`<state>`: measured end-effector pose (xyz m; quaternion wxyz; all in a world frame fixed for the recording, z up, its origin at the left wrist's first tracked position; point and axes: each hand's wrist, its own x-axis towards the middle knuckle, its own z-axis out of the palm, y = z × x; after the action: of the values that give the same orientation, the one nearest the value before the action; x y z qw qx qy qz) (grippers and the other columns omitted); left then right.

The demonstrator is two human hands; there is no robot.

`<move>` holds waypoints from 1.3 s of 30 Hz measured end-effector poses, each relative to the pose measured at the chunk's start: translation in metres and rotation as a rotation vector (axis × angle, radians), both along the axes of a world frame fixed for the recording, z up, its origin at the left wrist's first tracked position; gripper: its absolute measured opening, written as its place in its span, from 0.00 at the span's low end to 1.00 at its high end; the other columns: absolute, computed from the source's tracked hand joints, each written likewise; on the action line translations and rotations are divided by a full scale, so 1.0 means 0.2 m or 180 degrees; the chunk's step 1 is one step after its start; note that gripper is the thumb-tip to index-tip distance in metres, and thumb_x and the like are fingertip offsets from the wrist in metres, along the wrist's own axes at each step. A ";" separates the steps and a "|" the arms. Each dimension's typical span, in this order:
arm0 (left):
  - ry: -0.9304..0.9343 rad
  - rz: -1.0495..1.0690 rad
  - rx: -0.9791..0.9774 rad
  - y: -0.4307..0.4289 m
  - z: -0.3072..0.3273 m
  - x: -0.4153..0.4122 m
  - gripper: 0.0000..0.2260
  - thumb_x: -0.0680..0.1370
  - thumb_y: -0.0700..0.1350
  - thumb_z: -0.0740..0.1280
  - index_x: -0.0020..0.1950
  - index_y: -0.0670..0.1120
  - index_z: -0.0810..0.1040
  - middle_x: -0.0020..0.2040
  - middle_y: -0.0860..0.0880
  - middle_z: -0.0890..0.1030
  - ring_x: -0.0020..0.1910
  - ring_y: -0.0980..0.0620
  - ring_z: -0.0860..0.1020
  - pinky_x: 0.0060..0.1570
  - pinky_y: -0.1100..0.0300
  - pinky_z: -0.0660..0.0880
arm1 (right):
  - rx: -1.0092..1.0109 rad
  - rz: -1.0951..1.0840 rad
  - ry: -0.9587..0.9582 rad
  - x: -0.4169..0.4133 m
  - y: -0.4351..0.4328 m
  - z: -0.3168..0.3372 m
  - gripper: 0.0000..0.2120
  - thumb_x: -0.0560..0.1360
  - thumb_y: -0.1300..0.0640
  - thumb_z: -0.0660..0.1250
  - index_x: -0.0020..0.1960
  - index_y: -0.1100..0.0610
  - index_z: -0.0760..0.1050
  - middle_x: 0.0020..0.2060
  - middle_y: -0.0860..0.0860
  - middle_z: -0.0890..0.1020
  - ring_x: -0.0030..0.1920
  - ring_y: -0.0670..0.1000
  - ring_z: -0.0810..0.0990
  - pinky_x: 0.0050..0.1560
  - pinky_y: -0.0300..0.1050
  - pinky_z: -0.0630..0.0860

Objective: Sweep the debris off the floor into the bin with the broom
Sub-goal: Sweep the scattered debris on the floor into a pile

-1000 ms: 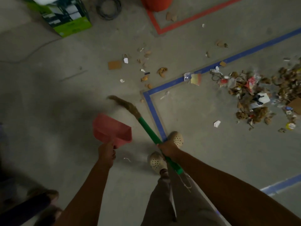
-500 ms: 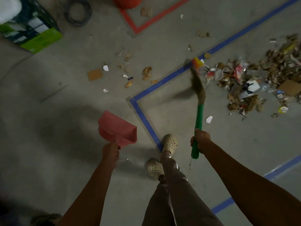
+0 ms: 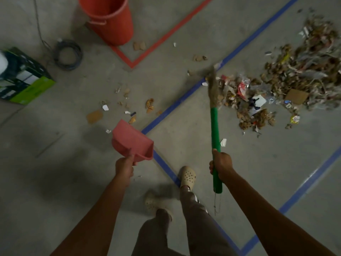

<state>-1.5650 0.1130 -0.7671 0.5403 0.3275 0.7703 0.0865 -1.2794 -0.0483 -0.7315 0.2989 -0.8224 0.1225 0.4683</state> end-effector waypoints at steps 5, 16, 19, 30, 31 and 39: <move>0.0053 -0.0004 -0.0046 0.06 0.04 -0.13 0.23 0.77 0.61 0.68 0.37 0.42 0.75 0.31 0.46 0.75 0.21 0.53 0.63 0.21 0.65 0.59 | 0.0025 0.0869 -0.0013 -0.22 0.06 0.02 0.15 0.83 0.49 0.59 0.55 0.61 0.73 0.36 0.56 0.77 0.29 0.50 0.75 0.28 0.43 0.74; 0.0086 0.0275 -0.0221 0.29 0.01 -0.94 0.24 0.76 0.61 0.70 0.35 0.40 0.78 0.29 0.45 0.75 0.26 0.48 0.70 0.28 0.61 0.66 | 0.0115 0.2381 0.0382 -1.11 0.57 0.08 0.14 0.81 0.48 0.62 0.48 0.59 0.70 0.32 0.54 0.77 0.25 0.50 0.74 0.23 0.37 0.70; 0.0146 0.0426 -0.0279 0.39 -0.03 -1.22 0.24 0.75 0.61 0.70 0.35 0.39 0.79 0.30 0.43 0.77 0.29 0.46 0.73 0.31 0.58 0.70 | 0.0000 0.2631 0.0652 -1.40 0.75 0.01 0.13 0.81 0.49 0.62 0.49 0.60 0.69 0.32 0.54 0.76 0.25 0.50 0.74 0.24 0.40 0.70; 0.0136 0.0445 -0.0275 0.63 -0.21 -1.60 0.21 0.76 0.59 0.71 0.37 0.42 0.76 0.31 0.46 0.76 0.26 0.52 0.68 0.24 0.64 0.64 | -0.0608 0.1762 0.0694 -1.74 0.99 -0.44 0.12 0.81 0.53 0.63 0.49 0.63 0.73 0.38 0.57 0.79 0.34 0.54 0.78 0.38 0.50 0.80; 0.0138 0.0370 -0.0289 0.64 -0.22 -1.58 0.21 0.76 0.59 0.71 0.36 0.42 0.76 0.31 0.46 0.76 0.26 0.51 0.69 0.25 0.63 0.64 | -0.0647 0.1471 0.0662 -1.69 0.97 -0.46 0.12 0.81 0.54 0.62 0.51 0.65 0.73 0.36 0.57 0.78 0.32 0.54 0.77 0.36 0.49 0.78; 0.0194 -0.0169 -0.0274 0.68 -0.25 -1.30 0.24 0.77 0.62 0.68 0.35 0.41 0.76 0.22 0.50 0.71 0.19 0.54 0.64 0.19 0.67 0.60 | -0.0494 -0.0707 0.0149 -1.10 0.68 -0.39 0.10 0.82 0.56 0.60 0.53 0.64 0.69 0.31 0.56 0.75 0.24 0.53 0.73 0.17 0.38 0.71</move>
<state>-1.8254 0.2489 -0.8173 0.5323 0.3268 0.7804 0.0290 -1.4994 0.0871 -0.8101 0.2815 -0.8132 0.2555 0.4406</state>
